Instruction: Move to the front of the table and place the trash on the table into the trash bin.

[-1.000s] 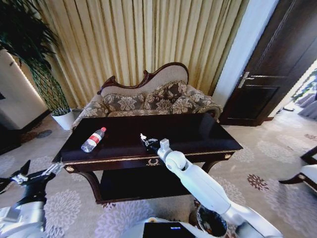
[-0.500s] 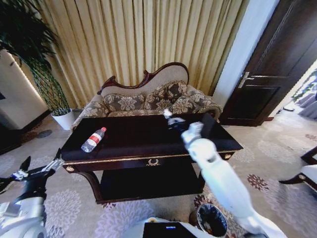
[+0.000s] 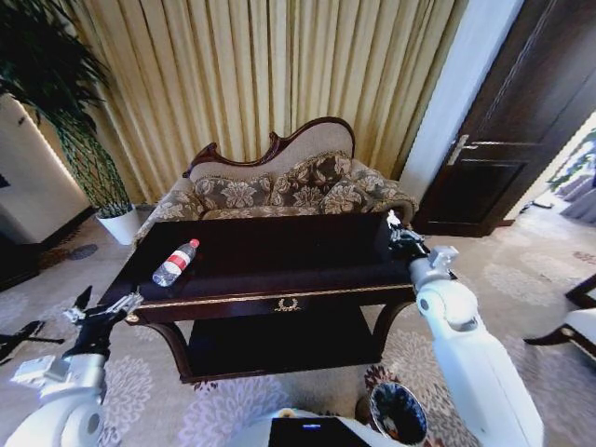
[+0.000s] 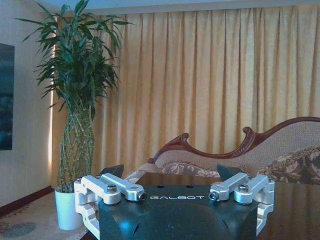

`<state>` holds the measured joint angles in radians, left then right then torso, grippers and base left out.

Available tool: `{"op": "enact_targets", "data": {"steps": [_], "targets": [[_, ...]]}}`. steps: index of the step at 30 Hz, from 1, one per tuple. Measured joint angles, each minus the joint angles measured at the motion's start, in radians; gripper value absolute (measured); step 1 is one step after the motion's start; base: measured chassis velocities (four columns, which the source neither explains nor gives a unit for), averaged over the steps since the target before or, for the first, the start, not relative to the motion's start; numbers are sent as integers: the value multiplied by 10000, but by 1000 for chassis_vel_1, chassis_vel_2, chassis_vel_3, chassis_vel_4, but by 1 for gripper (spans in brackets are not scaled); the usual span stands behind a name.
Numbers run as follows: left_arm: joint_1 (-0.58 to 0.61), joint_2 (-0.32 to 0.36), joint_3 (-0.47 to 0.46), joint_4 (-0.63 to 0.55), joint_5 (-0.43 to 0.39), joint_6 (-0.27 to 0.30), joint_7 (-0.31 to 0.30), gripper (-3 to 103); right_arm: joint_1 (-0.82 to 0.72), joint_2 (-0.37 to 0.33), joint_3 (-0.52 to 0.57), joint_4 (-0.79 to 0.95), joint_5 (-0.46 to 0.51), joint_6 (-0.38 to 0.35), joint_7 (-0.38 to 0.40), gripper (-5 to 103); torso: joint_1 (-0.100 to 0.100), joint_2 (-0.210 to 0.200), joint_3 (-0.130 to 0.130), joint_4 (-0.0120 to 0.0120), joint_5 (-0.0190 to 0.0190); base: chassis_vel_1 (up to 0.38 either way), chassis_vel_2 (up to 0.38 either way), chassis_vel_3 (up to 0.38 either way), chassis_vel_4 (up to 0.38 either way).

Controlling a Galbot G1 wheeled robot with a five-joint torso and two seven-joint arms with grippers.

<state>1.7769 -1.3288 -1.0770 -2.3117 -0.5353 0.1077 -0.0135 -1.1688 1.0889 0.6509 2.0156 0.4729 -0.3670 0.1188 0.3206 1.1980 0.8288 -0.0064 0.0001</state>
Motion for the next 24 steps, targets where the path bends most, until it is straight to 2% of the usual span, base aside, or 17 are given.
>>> {"op": "enact_targets", "data": {"steps": [9, 24], "targets": [[9, 102, -21, -22, -108, 96, -1, 100, -250, 96, -191, 12, -40, 186, -1, 1, 4, -2, 1, 1, -2, 42, -50, -53, 46], [80, 21, -99, -120, -111, 100, 7, 100, -412, 427, -414, -18, -362, 401, 0, 1, -4, 3, -2, -2, -1, 241, -229, -237, 227]]}}
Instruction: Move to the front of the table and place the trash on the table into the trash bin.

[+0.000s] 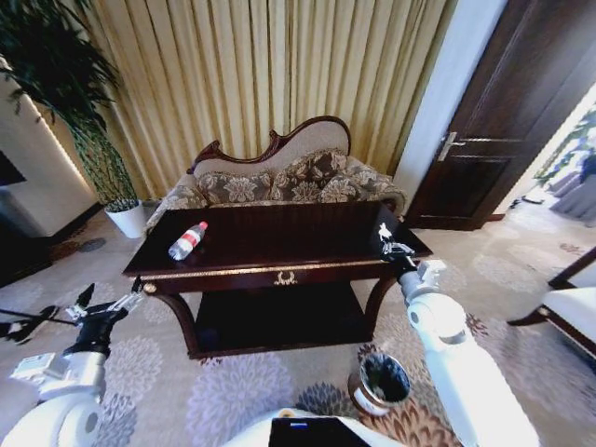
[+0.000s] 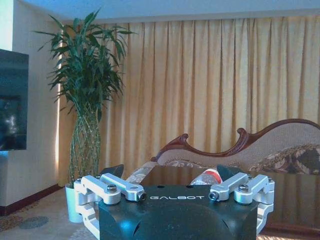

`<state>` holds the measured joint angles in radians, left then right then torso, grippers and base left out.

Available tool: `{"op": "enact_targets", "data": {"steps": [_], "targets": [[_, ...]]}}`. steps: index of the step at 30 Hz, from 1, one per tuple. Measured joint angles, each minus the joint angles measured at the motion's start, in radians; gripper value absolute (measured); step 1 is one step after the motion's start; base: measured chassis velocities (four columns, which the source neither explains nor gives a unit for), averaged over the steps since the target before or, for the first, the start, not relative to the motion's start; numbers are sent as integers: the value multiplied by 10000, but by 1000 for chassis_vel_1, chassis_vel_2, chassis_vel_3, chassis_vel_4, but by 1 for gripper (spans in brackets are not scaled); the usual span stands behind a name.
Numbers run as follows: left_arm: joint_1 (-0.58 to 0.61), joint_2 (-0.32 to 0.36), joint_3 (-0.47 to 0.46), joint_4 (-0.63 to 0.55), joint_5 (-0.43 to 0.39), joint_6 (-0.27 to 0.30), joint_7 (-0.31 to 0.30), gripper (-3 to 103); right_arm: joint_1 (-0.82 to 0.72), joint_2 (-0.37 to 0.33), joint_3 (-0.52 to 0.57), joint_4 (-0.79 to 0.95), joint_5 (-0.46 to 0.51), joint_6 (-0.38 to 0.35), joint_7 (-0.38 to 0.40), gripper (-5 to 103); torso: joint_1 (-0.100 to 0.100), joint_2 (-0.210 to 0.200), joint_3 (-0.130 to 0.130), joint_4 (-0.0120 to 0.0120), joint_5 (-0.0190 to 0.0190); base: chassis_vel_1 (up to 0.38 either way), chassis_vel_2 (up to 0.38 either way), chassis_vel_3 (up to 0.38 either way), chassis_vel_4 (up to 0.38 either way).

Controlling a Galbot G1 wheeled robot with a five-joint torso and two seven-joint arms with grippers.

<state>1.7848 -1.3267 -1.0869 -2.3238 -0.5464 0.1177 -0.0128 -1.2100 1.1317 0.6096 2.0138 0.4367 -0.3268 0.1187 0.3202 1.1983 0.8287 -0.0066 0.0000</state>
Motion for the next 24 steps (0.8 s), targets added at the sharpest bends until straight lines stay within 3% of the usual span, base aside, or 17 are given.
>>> {"op": "enact_targets", "data": {"steps": [8, 16, 24], "targets": [[-6, -17, 24, 23, 2, -14, 17, 100, -234, 331, -52, -537, -290, 249, 0, 1, -3, 3, -2, 1, -2, 144, -124, -131, 128], [24, -34, -47, 58, -68, -127, 48, 100, -759, 775, -84, -2437, -1009, 430, -1, 1, 13, -9, 6, 1, 4, 0, 0, 0, 0], [2, -84, -157, -33, -193, -164, 57, 100, -1025, 1137, 199, -4920, -2853, 115, -1, 1, 1, -1, 0, -1, -2, -7, 2, 6, -2]]}}
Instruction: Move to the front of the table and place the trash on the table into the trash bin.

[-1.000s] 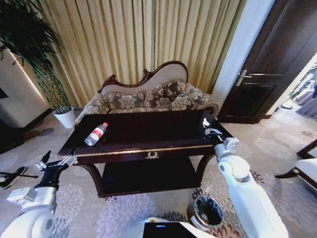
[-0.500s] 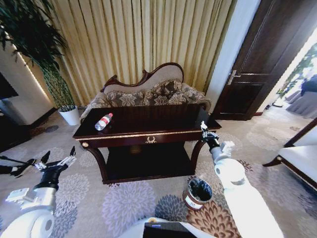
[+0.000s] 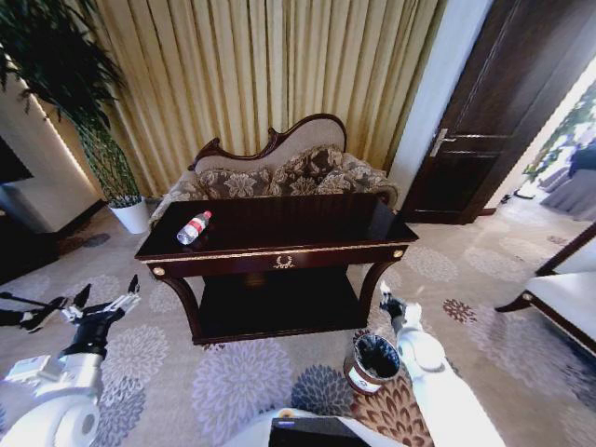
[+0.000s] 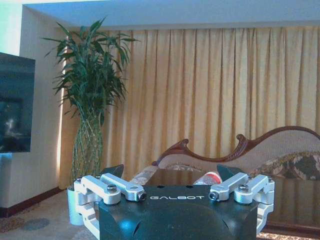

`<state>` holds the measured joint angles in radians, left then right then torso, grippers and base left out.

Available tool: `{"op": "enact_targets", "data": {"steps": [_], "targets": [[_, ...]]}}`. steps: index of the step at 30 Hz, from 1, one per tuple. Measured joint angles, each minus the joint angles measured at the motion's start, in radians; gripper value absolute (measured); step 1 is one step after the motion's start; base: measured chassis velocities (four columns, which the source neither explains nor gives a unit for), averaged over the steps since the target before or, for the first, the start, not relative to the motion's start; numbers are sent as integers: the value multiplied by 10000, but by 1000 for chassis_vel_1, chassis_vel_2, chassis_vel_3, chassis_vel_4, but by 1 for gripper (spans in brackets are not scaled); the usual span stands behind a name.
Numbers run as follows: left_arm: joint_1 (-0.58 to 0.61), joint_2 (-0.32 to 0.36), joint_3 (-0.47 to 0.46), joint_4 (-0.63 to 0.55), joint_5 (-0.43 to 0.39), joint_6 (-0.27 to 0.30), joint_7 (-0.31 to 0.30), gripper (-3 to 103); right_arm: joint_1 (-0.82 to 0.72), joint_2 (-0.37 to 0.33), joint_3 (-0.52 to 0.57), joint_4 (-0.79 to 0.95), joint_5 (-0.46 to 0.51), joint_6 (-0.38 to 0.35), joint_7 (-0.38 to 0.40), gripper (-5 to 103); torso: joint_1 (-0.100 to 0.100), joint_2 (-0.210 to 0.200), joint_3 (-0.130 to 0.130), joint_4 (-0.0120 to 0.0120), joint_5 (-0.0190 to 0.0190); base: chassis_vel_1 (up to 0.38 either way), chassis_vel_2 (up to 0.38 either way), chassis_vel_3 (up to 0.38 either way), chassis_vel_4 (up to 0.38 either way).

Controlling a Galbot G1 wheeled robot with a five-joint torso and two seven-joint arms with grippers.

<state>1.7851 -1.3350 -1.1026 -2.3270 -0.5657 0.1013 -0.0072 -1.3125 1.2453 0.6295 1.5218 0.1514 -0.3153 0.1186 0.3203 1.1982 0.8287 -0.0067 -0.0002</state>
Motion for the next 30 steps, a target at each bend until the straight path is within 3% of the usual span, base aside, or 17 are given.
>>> {"op": "enact_targets", "data": {"steps": [9, 18, 24, 27, 30], "targets": [[20, -41, 8, -17, 52, 0, -3, 100, 1022, 593, 29, -3580, -2121, 311, -1, 1, 5, -3, 3, 4, 1, 0, 0, 0, 0], [47, -6, 49, -8, 112, 9, -3, 100, 1179, 1037, 81, -4648, -2832, 492, 1, -2, 4, -2, 2, 3, 1, 0, 0, 0, 0], [-16, 15, 157, 12, 181, 39, -2, 100, 1125, 1252, 76, -4485, -2912, 498, 2, 14, 4, -2, 2, 2, 0, 0, 0, 0, 0], [-1, 14, 189, 45, 252, 41, -2, 100, 1214, 1371, 68, -4502, -2913, 523, 2, 30, 3, -2, 2, 3, 1, 0, 0, 0, 0], [14, 13, 159, 61, 251, 39, -1, 100, 1239, 1375, 64, -4522, -2910, 528, 2, 35, 4, -2, 2, 3, 1, 0, 0, 0, 0]]}}
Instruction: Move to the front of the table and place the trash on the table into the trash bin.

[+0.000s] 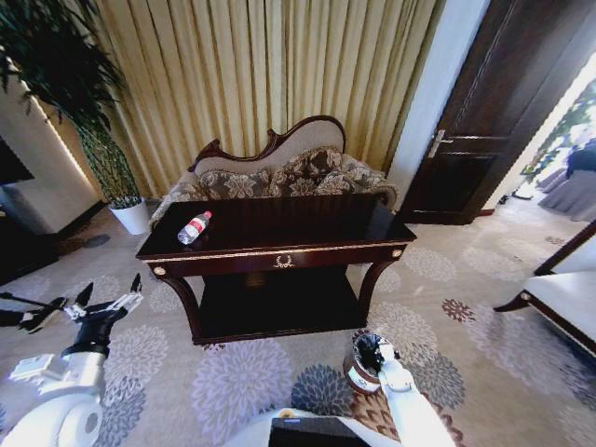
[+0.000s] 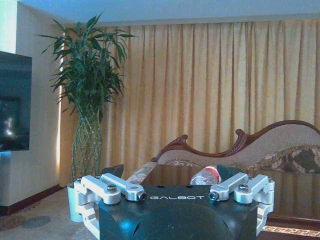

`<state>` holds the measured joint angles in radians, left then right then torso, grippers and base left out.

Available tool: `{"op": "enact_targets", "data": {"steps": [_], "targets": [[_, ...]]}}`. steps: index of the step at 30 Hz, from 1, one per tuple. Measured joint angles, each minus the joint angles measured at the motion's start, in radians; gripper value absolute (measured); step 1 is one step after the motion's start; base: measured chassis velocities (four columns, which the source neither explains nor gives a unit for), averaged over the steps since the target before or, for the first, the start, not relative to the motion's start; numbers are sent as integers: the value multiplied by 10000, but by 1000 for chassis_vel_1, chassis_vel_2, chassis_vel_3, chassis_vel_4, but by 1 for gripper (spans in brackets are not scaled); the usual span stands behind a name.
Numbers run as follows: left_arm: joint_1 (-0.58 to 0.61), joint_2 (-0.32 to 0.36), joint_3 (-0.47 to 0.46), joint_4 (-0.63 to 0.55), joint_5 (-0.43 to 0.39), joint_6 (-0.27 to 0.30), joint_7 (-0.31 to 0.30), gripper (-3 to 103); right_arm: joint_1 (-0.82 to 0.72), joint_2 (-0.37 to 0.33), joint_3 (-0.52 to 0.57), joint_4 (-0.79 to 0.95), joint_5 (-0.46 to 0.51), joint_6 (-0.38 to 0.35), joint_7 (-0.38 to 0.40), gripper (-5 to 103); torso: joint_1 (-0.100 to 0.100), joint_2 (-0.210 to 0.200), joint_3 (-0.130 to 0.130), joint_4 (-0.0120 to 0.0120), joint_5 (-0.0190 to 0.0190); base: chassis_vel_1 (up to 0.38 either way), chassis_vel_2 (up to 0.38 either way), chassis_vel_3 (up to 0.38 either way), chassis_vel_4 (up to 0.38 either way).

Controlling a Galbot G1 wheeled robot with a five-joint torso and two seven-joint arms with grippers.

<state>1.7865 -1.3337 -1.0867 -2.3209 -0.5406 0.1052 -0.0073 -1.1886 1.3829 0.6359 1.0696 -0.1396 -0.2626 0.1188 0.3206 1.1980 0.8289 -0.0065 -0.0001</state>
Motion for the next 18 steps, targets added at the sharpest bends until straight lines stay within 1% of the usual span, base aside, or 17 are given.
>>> {"op": "enact_targets", "data": {"steps": [2, 3, 5, 6, 10, 12, 13, 14, 15, 16, 18], "targets": [[35, 9, -77, 17, -36, -18, 3, 100, 28, -10, -9, -34, 11, 17, 0, 46, 0, 0, 0, -1, 1, 0, 0, 0, 0], [35, 9, -77, 17, -36, -18, 3, 100, 28, -10, -9, -34, 11, 17, 0, 46, 0, 0, 0, -1, 1, 0, 0, 0, 0], [48, 17, -110, 29, -68, -40, 6, 100, 48, -23, -9, -78, 21, 50, 0, 57, -1, 0, 0, 0, 1, 0, 0, 0, 0], [48, 17, -110, 29, -68, -40, 6, 100, 48, -23, -9, -78, 21, 50, 0, 57, -1, 0, 0, 0, 1, 0, 0, 0, 0], [44, 15, -104, 30, -78, -50, 10, 100, 32, -24, -6, -85, 33, 124, 0, 79, 0, 0, 0, -1, 1, 0, 0, 0, 0], [43, 13, -98, 31, -77, -52, 12, 100, 30, -22, -6, -87, 34, 146, 1, 79, 0, 0, 0, -1, 1, 0, 0, 0, 0], [43, 9, -94, 34, -77, -55, 14, 100, 28, -20, -6, -93, 40, 167, 0, 84, 0, 0, 0, -1, 1, 0, 0, 0, 0], [43, 9, -94, 34, -77, -55, 14, 100, 28, -20, -6, -93, 40, 167, 0, 84, 0, 0, 0, -1, 1, 0, 0, 0, 0], [46, 6, -93, 38, -77, -59, 15, 100, 28, -19, -6, -94, 44, 180, 0, 89, 0, 0, 0, -1, 1, 0, 0, 0, 0], [52, 5, -97, 41, -77, -72, 16, 100, 29, -20, -6, -99, 51, 201, 0, 98, 0, 0, 0, -1, 1, 0, 0, 0, 0], [55, 6, -106, 42, -80, -79, 18, 100, 35, -20, -6, -102, 57, 219, 1, 98, 0, 0, 0, -1, 1, 0, 0, 0, 0]]}}
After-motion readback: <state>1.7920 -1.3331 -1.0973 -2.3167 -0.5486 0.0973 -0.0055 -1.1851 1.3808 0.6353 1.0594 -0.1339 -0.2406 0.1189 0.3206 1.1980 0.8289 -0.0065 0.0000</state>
